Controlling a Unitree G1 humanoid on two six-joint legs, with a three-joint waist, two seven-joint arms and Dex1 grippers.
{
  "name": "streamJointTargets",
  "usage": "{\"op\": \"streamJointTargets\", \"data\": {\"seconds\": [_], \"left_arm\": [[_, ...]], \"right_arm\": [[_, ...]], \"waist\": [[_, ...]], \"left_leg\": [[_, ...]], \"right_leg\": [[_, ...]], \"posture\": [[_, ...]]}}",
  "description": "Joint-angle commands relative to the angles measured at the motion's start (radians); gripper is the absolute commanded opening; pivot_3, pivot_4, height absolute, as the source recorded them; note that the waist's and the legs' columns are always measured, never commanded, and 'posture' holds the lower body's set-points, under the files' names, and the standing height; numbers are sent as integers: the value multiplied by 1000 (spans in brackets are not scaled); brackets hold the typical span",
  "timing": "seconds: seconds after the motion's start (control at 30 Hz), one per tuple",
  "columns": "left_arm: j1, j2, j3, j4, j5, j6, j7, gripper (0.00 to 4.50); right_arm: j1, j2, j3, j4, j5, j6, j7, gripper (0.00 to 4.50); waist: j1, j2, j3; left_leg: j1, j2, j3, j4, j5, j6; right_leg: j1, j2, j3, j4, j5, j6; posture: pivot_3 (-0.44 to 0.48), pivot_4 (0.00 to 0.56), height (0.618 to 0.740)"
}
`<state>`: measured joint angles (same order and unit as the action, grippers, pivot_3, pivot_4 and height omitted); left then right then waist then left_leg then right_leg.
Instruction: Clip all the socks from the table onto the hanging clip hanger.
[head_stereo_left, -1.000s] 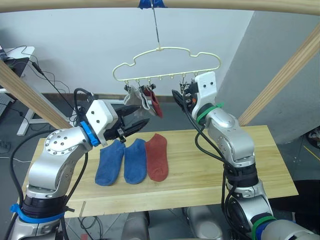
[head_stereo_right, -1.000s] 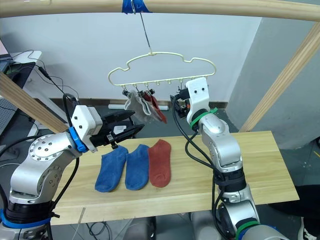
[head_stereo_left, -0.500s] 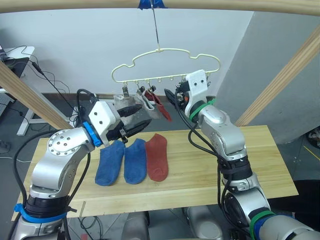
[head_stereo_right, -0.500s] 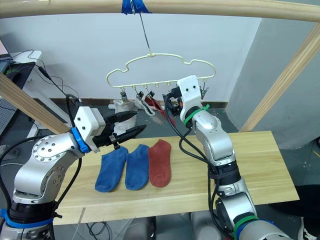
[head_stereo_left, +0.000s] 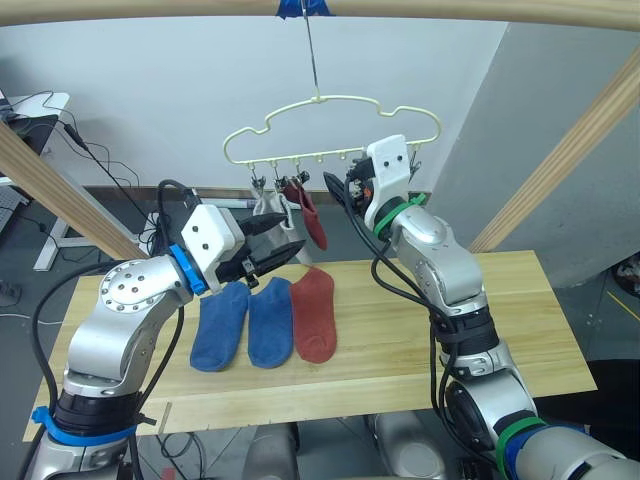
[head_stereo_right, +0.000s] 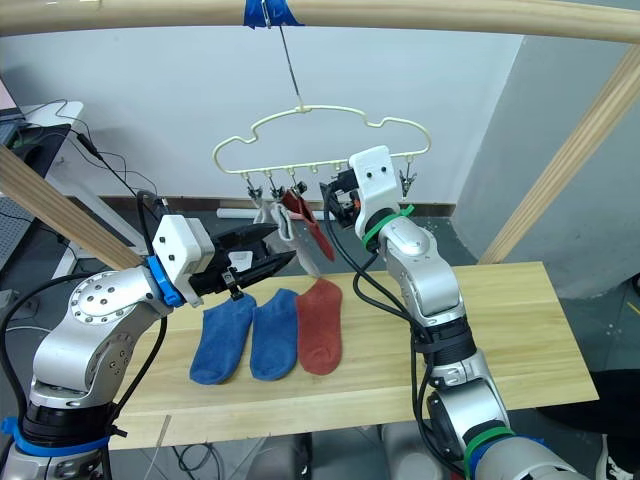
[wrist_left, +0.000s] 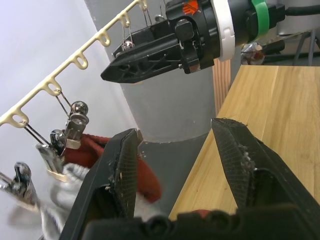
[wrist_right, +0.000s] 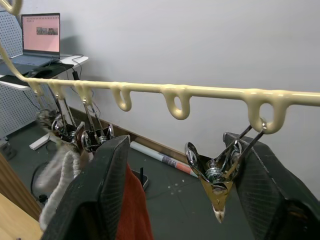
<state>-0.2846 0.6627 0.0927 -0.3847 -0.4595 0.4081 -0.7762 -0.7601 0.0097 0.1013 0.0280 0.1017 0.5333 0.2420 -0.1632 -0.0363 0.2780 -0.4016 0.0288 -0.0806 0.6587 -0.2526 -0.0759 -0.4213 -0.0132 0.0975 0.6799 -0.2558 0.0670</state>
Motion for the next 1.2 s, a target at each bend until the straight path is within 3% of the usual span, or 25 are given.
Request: {"op": "streamJointTargets", "data": {"seconds": [0.03, 0.17, 0.23, 0.6, 0.77, 0.97, 1.2], "left_arm": [[1, -6, 3, -13, 3, -21, -2, 2605], [7, -13, -3, -14, 9, -24, 4, 2605], [12, -17, -8, -16, 14, -25, 7, 2605], [97, -119, -164, 28, 156, 17, 133, 2605], [87, -247, -200, 170, 201, 79, 249, 3966], [53, -366, -240, 345, 275, 101, 346, 3993], [-35, -439, -249, 565, 358, 54, 426, 3993]], "right_arm": [[-22, 8, -2, -18, 7, -30, -1, 1863], [-22, 9, -4, -16, 7, -35, -3, 503], [-22, 9, -5, -15, 7, -36, -4, 155], [-23, 6, -2, -13, 10, -44, 5, 153], [-18, 4, 0, -16, 9, -45, 7, 153], [-13, 3, 5, -26, 8, -39, 7, 153], [-5, 1, 8, -42, 10, -27, 10, 153]], "waist": [[0, 0, 0], [0, 0, 0], [0, 0, 0], [0, 0, 0], [0, 0, 0], [-1, 0, 0], [-3, 0, 0]], "left_leg": [[0, 0, 0, 0, 0, 0], [0, 0, 0, 0, 0, 0], [0, 0, 0, 0, 0, 0], [0, 0, 0, 0, 0, 0], [0, 0, 0, 1, 0, 0], [0, 0, 0, 1, 0, 0], [0, 0, 0, 2, 0, 0]], "right_leg": [[0, 0, 0, 0, 0, 0], [0, 0, 0, 0, 0, 0], [0, 0, 0, 0, 0, 0], [0, 0, 0, 0, 0, 0], [0, 0, 0, 1, 1, -1], [0, 0, 0, 1, 1, -1], [0, 0, 0, 1, 1, -1]], "posture": [[-137, 201, 740], [-137, 201, 740], [-137, 201, 740], [-146, 202, 740], [-152, 203, 740], [-173, 205, 740], [-182, 211, 740]]}}
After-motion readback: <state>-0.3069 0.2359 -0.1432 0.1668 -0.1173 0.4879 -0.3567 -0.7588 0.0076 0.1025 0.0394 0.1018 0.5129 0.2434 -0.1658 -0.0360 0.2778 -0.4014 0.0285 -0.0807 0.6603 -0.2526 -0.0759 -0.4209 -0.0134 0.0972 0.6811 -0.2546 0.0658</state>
